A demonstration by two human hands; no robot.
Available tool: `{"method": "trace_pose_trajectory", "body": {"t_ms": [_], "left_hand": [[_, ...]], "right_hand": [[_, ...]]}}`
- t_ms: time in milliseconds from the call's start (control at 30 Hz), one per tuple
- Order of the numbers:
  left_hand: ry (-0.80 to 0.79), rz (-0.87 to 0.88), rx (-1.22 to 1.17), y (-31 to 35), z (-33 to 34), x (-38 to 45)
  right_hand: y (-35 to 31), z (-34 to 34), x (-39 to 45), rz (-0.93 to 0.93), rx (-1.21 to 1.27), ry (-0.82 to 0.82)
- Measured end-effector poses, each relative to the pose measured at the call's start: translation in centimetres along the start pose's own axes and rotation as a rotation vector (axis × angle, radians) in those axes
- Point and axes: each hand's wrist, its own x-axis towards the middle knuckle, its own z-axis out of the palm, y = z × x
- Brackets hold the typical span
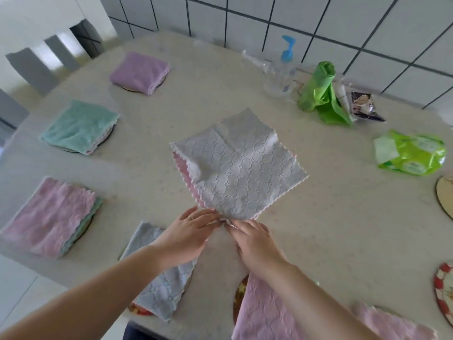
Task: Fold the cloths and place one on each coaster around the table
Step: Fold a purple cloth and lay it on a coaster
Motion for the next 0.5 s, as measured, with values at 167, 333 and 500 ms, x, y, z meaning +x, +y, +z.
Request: {"method": "trace_pose_trajectory", "body": {"t_ms": [167,333,500], "left_hand": [[0.086,-0.006,-0.146,-0.6,-0.2,0.9],[0.095,-0.035,-0.289,-0.4,-1.0,2.1],[0.028,-0.096,-0.285,-0.1,-1.0,2.6]], "right_hand": [[0.3,-0.6,0.5,0.080,0.098,0.078],[0.2,-1.6,0.9,0.114,0.231,0.001],[0.3,-1.3,1.4,0.133,0.205,-0.070]]}}
